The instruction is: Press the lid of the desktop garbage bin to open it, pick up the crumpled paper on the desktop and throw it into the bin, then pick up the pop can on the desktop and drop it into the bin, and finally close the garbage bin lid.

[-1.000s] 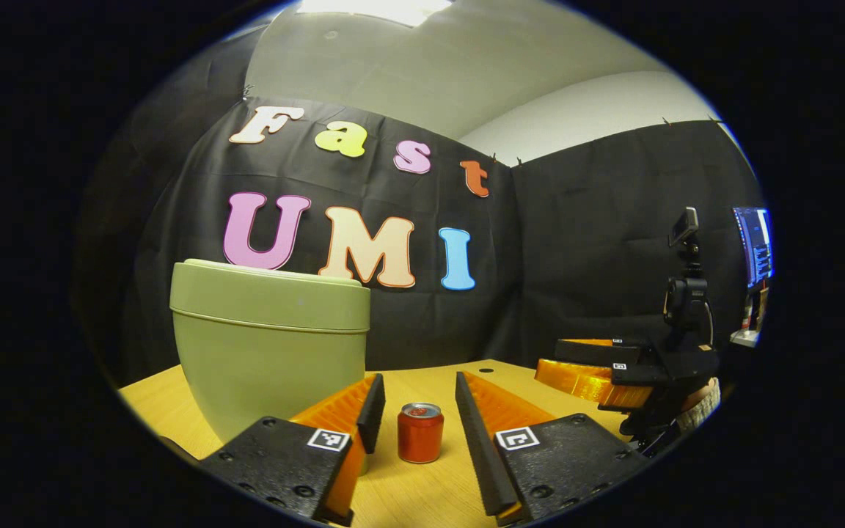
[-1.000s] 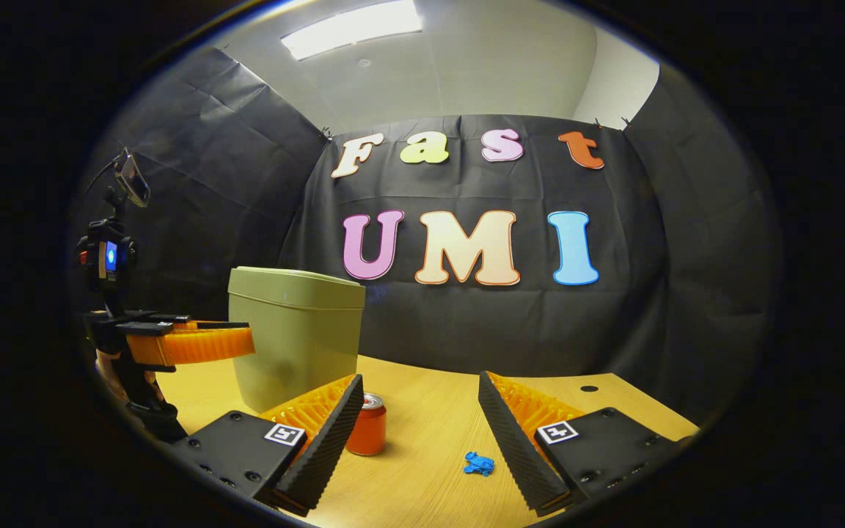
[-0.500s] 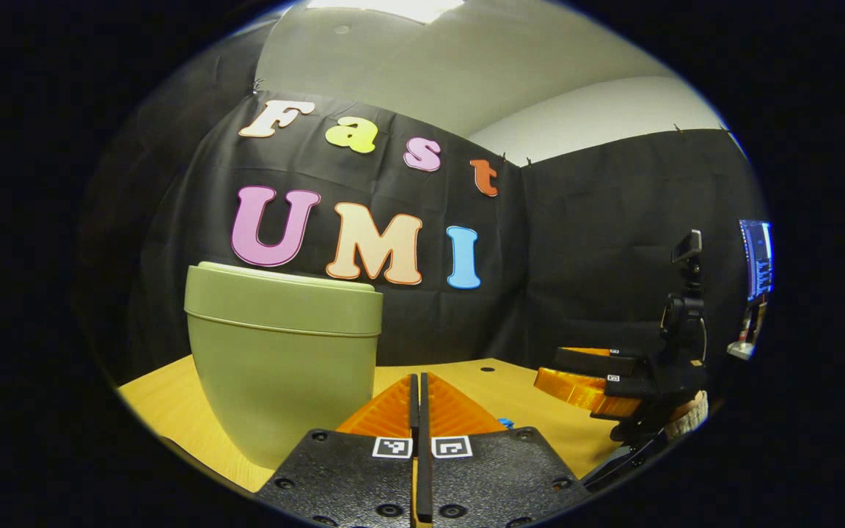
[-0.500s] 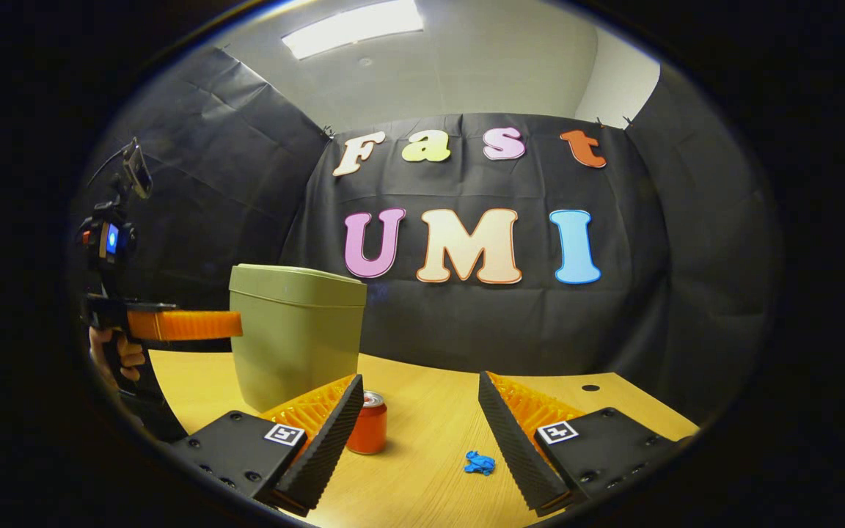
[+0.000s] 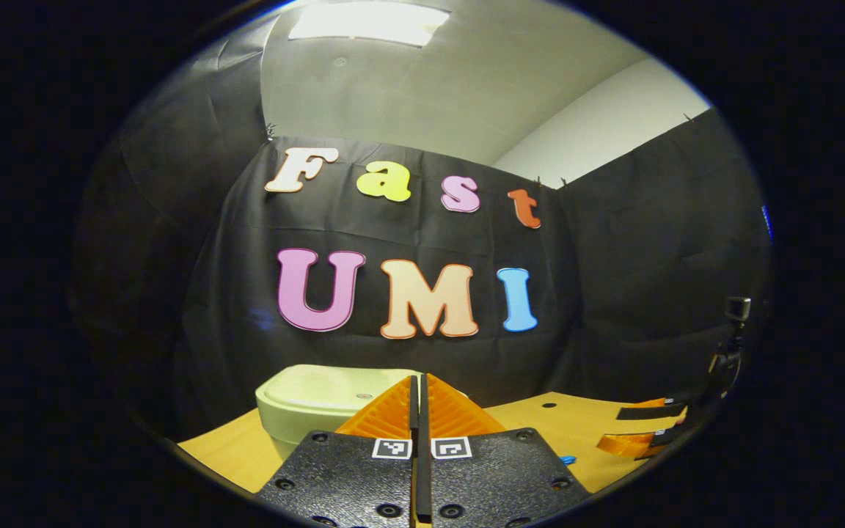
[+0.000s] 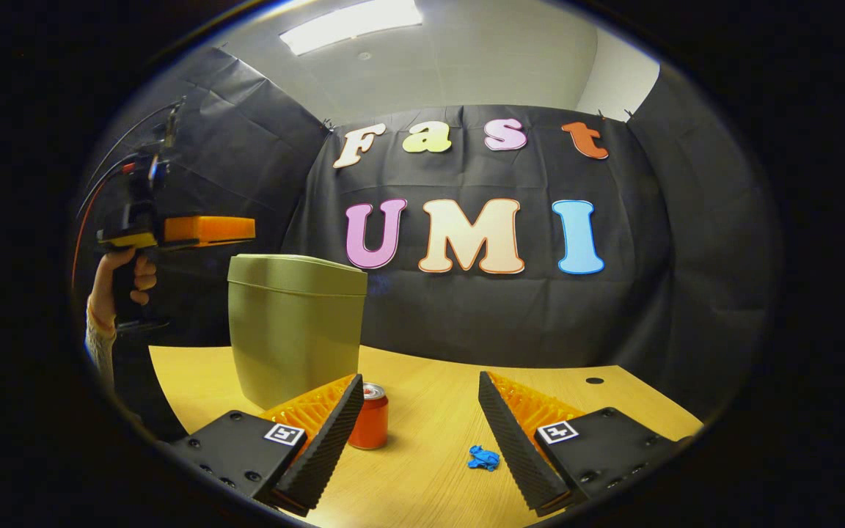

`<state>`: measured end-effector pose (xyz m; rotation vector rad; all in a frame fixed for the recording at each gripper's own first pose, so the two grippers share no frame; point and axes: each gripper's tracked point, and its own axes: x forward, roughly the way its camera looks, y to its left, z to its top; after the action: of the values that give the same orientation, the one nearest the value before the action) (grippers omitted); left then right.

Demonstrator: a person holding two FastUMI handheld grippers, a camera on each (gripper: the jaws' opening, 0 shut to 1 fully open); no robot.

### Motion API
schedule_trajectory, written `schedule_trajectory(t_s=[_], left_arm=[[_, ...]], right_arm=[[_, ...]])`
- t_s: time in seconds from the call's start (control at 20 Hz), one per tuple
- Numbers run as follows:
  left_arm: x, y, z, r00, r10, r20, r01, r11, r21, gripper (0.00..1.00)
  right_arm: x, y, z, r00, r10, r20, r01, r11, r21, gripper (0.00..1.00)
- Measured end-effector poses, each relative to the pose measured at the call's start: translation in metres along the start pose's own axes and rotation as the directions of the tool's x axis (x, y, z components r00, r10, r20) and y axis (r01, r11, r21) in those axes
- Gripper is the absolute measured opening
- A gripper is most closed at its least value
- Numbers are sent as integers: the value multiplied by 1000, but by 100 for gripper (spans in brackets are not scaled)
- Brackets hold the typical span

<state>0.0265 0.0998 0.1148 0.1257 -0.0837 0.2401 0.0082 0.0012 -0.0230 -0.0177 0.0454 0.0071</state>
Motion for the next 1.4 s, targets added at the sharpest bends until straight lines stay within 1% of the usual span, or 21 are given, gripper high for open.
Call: schedule_trajectory(t_s=[0.15, 0.3, 0.5, 0.65, 0.75, 0.9, 1.0, 1.1, 1.15, 1.2, 1.4], left_arm=[[16, 10, -8, 999, 15, -47, -15, 1000, -1, 0], [26, 23, -22, 994, 40, -97, -38, 999, 20, 0], [29, 28, -33, 988, 56, -144, -51, 998, 36, 0], [30, 29, -38, 981, 80, -174, -78, 997, 23, 0], [30, 27, -39, 979, 72, -191, -65, 997, 40, 0], [29, 27, -40, 976, 63, -210, -58, 998, 34, 0], [31, 29, -33, 980, 67, -186, -63, 998, 27, 0], [32, 38, -22, 984, 94, -149, -93, 996, 14, 0], [33, 38, -18, 986, 97, -136, -96, 995, 11, 0], [35, 43, -16, 986, 107, -128, -107, 994, 13, 0], [39, 54, 7, 988, 127, -89, -125, 992, 25, 0]], right_arm=[[1, -1, -4, 1000, -2, -11, 2, 1000, 7, 99], [1, -3, -5, 1000, -6, -15, 7, 1000, 19, 99], [-1, -8, 0, 1000, -16, -7, 16, 1000, 18, 99], [-1, -8, -1, 1000, -19, -8, 19, 1000, 17, 99], [-1, -5, 0, 1000, -10, -7, 10, 1000, 23, 99], [-2, 1, 2, 1000, 4, -6, -4, 1000, 21, 99], [-3, 4, 5, 1000, 11, -2, -11, 1000, 12, 99], [-4, 3, 3, 1000, 11, -4, -11, 1000, 1, 99], [-4, 3, 2, 1000, 9, -5, -9, 1000, -2, 100], [-4, 3, 2, 1000, 10, -8, -10, 1000, -2, 99], [-3, 2, 2, 1000, 4, -6, -4, 1000, 3, 99]])
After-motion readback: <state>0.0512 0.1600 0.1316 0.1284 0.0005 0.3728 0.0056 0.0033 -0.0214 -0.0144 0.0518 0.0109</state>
